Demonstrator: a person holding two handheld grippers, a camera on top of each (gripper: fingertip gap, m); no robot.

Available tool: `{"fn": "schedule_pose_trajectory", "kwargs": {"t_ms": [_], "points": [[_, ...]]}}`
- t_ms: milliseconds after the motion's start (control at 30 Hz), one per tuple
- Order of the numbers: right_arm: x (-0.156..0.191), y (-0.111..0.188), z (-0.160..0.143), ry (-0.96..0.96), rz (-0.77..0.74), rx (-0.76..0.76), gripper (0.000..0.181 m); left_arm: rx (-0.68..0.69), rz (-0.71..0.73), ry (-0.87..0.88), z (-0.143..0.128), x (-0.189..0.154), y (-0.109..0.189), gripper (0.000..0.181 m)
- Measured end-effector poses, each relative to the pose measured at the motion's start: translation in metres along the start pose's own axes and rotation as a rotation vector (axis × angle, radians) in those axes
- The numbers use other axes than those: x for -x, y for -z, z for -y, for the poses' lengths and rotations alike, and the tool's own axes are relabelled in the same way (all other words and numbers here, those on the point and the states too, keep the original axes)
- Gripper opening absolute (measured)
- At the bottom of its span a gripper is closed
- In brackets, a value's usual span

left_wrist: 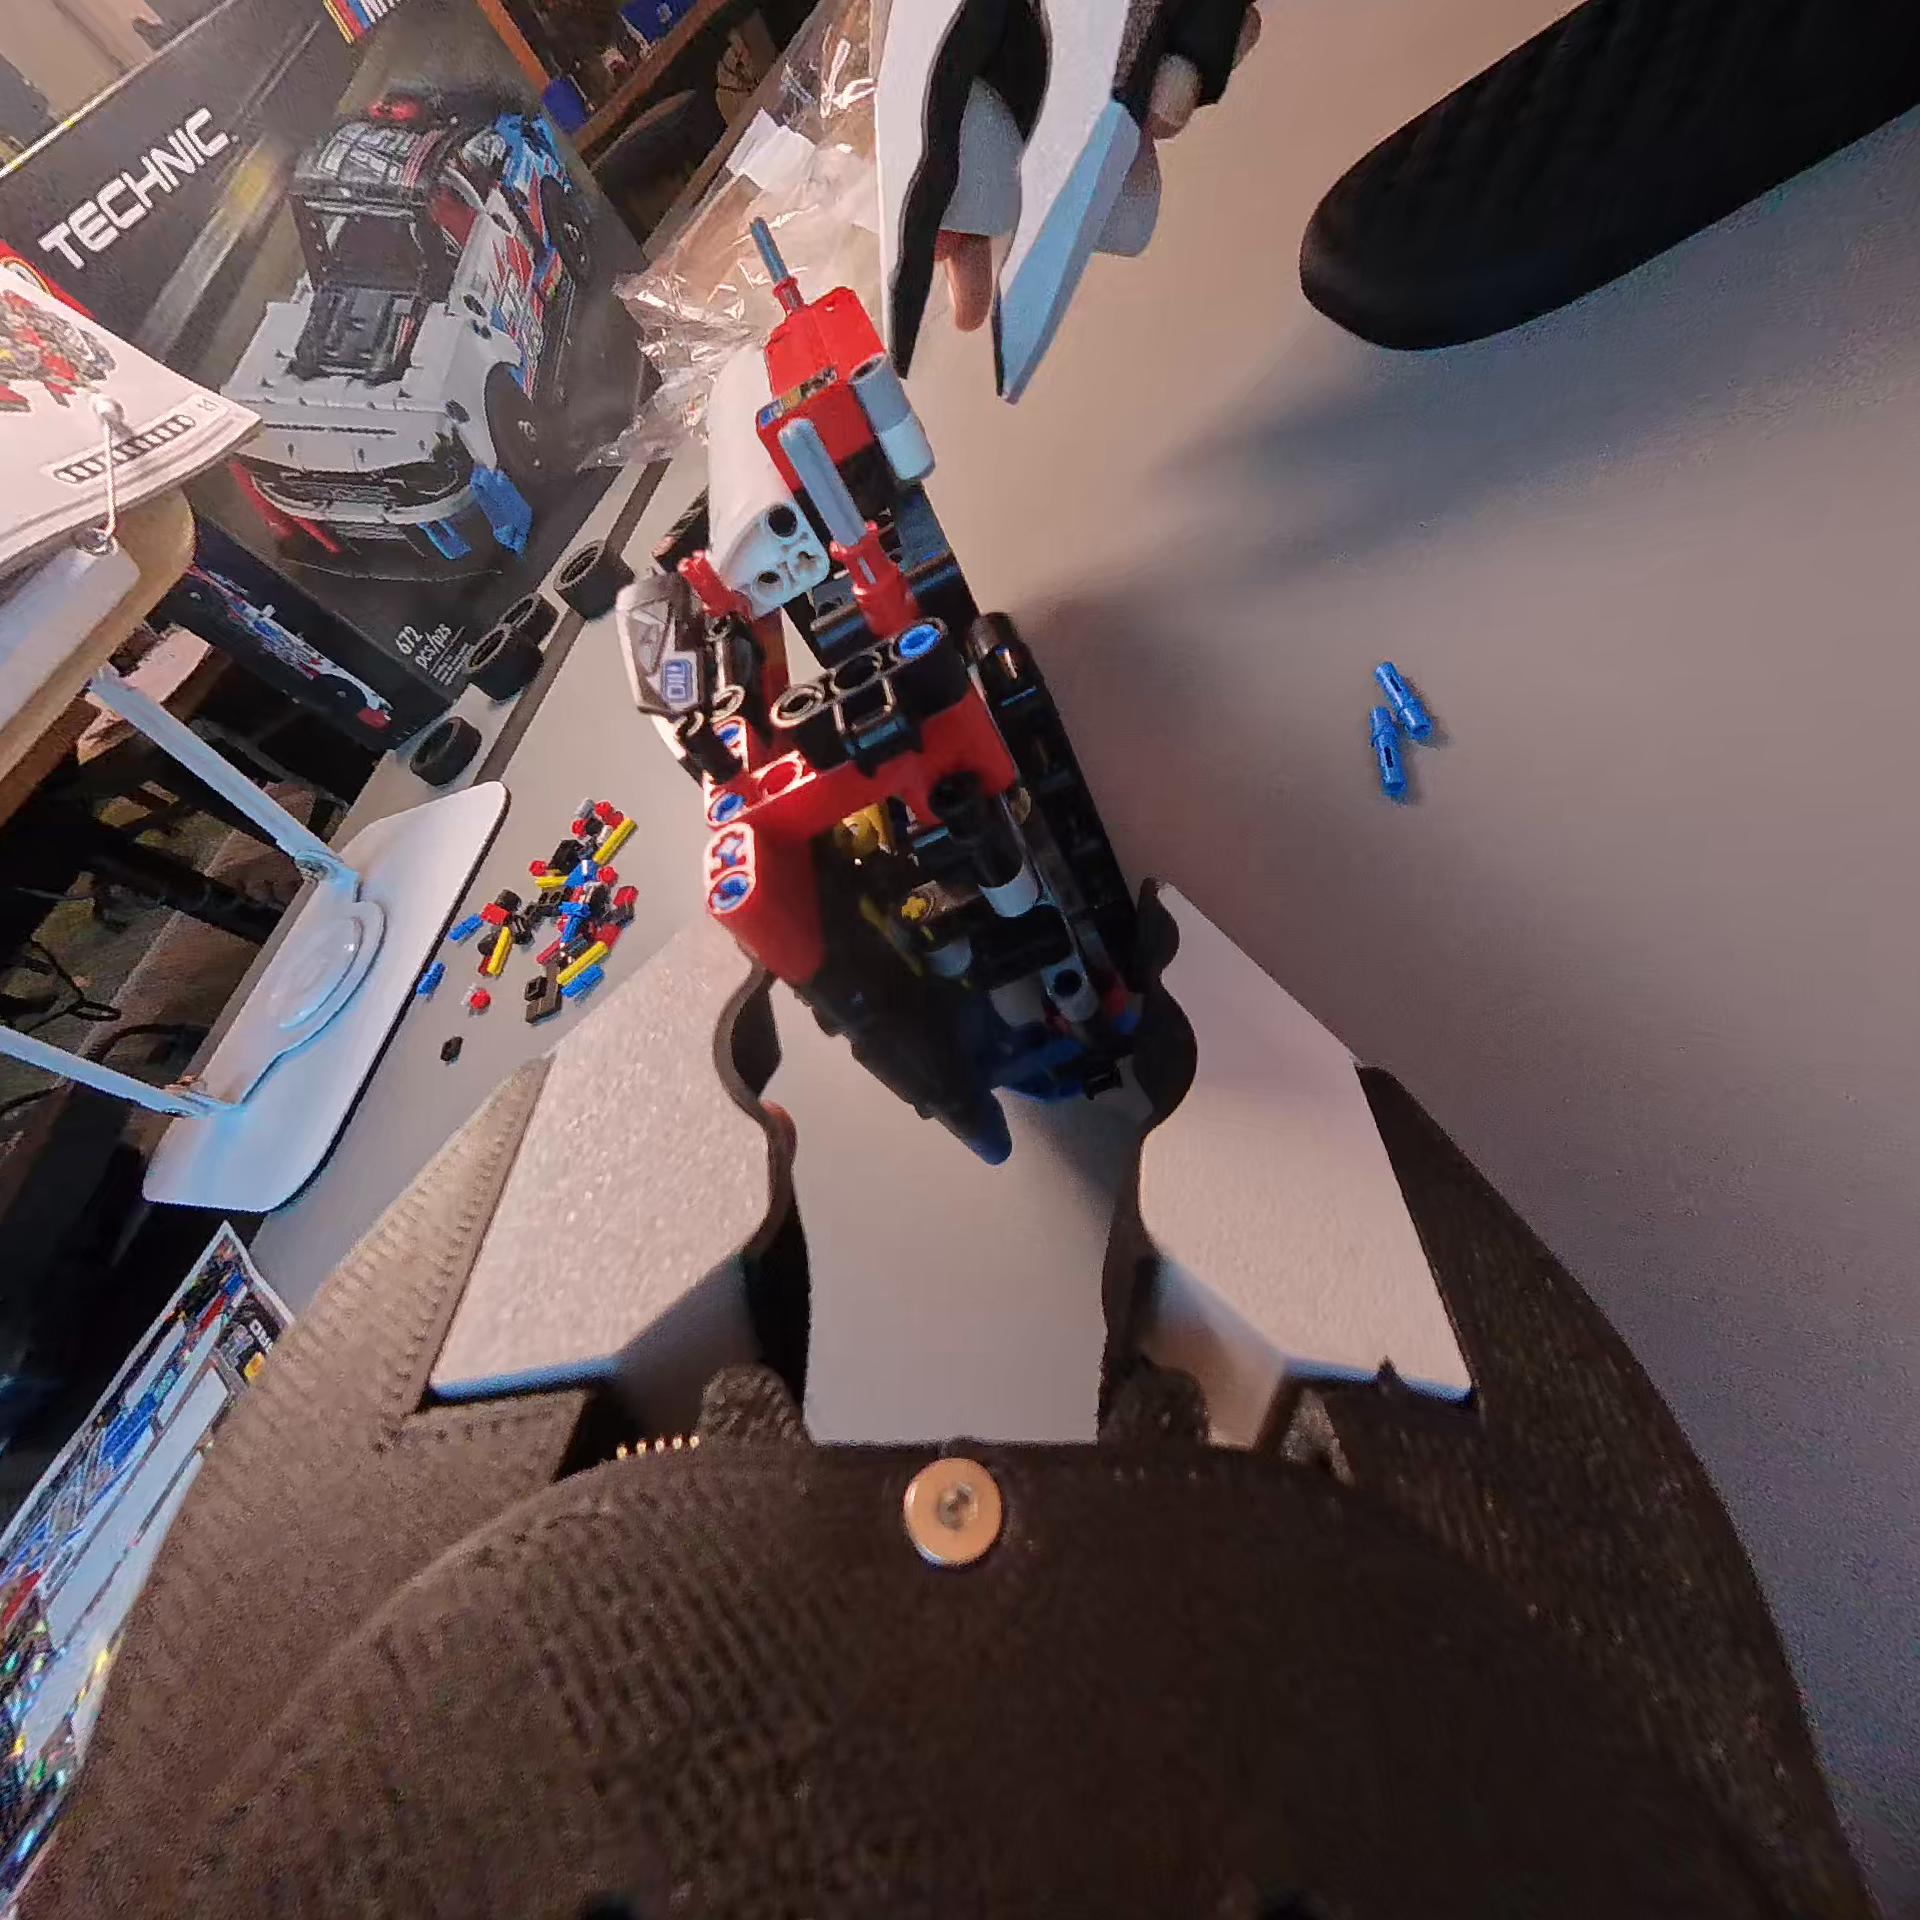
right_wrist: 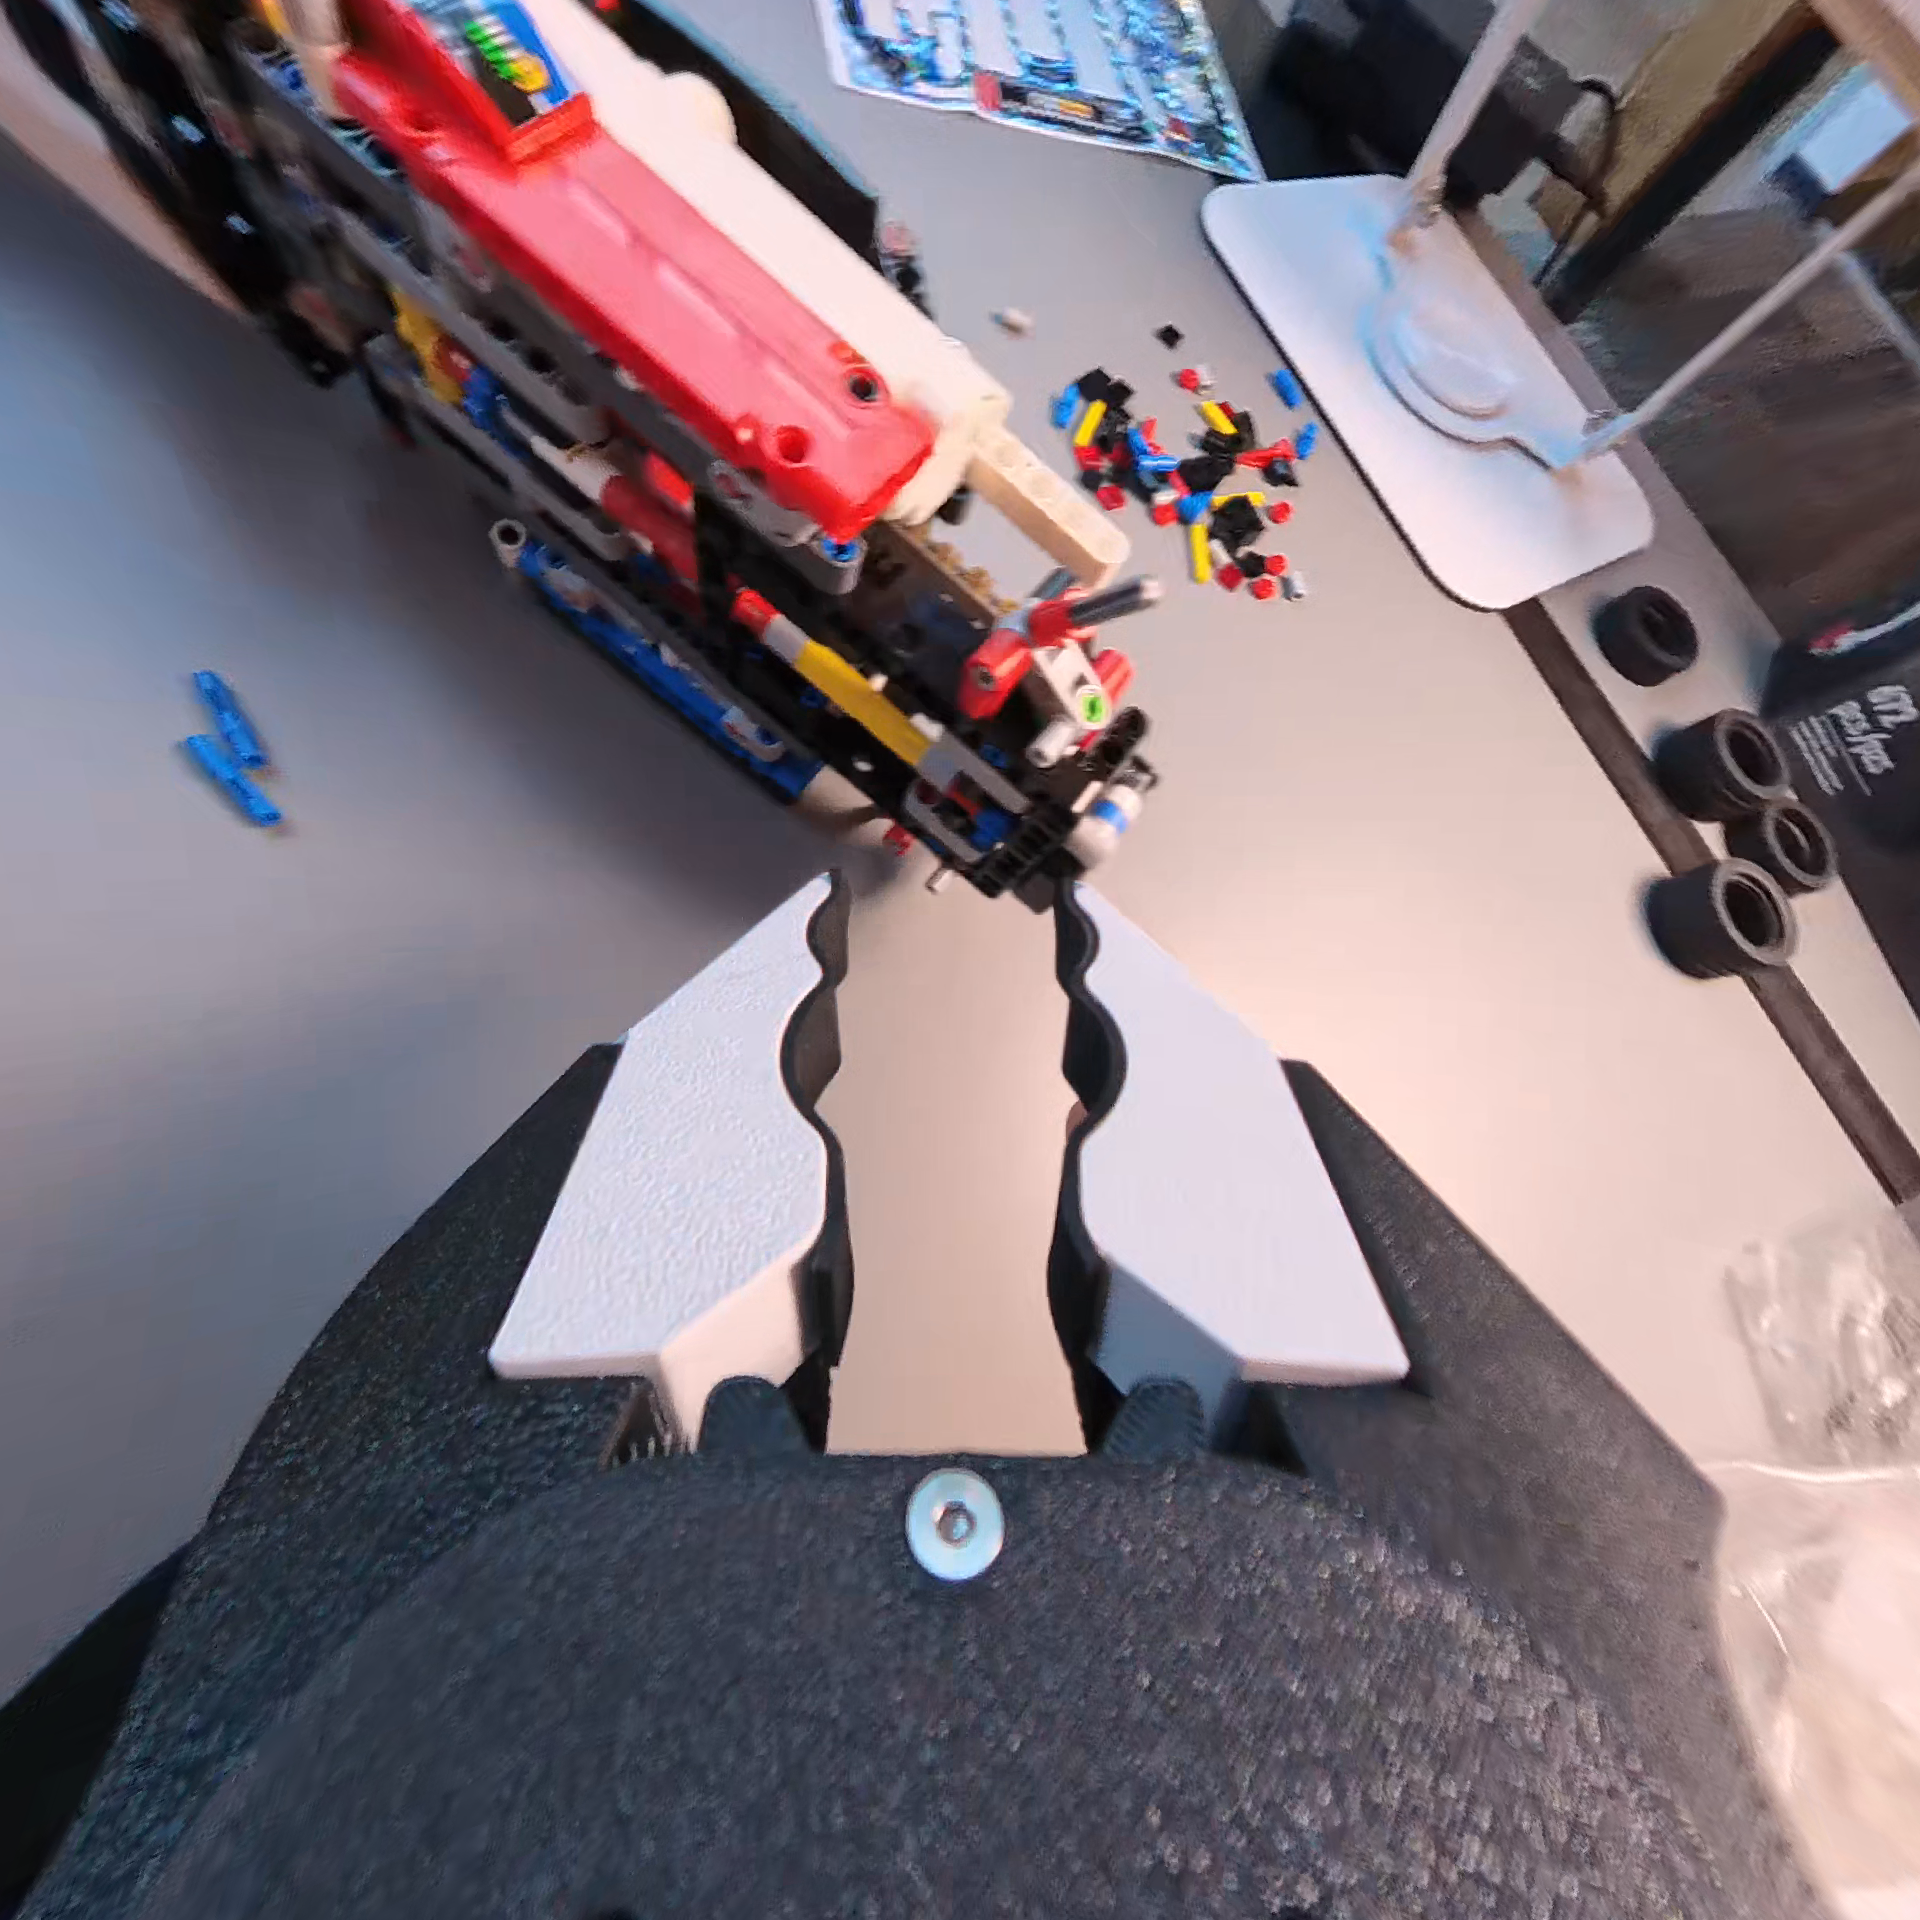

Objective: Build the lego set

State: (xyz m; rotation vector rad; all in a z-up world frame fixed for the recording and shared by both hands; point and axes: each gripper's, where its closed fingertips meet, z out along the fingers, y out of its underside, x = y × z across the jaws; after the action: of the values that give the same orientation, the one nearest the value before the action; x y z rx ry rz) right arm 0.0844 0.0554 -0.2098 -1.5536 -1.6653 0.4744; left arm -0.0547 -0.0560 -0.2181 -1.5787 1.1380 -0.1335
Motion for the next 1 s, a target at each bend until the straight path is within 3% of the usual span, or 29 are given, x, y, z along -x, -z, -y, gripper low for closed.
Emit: {"fn": "schedule_pose_trajectory", "kwargs": {"t_ms": [33, 100, 267, 367, 467, 667, 833, 933, 1000], "points": [[-0.005, 0.002, 0.001, -0.010, -0.019, -0.020, 0.037, 0.002, 0.002, -0.016, 0.000, 0.000, 0.000, 0.067], [-0.010, 0.005, 0.006, -0.023, -0.041, -0.064, 0.038, 0.009, 0.008, -0.058, 0.001, -0.002, 0.001, 0.067], [-0.008, -0.013, 0.000, 0.068, -0.039, -0.116, 0.062, 0.021, 0.026, -0.175, 0.004, -0.007, 0.001, 0.066], [-0.007, -0.027, 0.000, 0.125, -0.049, -0.160, 0.055, 0.007, 0.020, -0.168, 0.005, -0.007, 0.001, 0.065], [-0.010, -0.031, 0.005, 0.167, -0.094, -0.178, 0.052, 0.013, 0.032, -0.121, 0.003, -0.004, 0.002, 0.065], [-0.003, -0.029, 0.007, 0.153, -0.114, -0.219, 0.051, -0.040, 0.066, 0.181, 0.005, 0.009, -0.003, 0.065], [-0.003, -0.022, 0.006, 0.121, -0.102, -0.196, 0.050, -0.036, 0.086, 0.205, 0.004, 0.013, -0.006, 0.064], [0.014, 0.000, -0.004, 0.053, 0.018, -0.095, 0.045, -0.040, 0.085, 0.202, 0.004, 0.013, -0.006, 0.064], [0.033, 0.010, -0.011, 0.037, 0.073, -0.034, 0.057, -0.036, 0.079, 0.190, 0.004, 0.012, -0.005, 0.064]]}}
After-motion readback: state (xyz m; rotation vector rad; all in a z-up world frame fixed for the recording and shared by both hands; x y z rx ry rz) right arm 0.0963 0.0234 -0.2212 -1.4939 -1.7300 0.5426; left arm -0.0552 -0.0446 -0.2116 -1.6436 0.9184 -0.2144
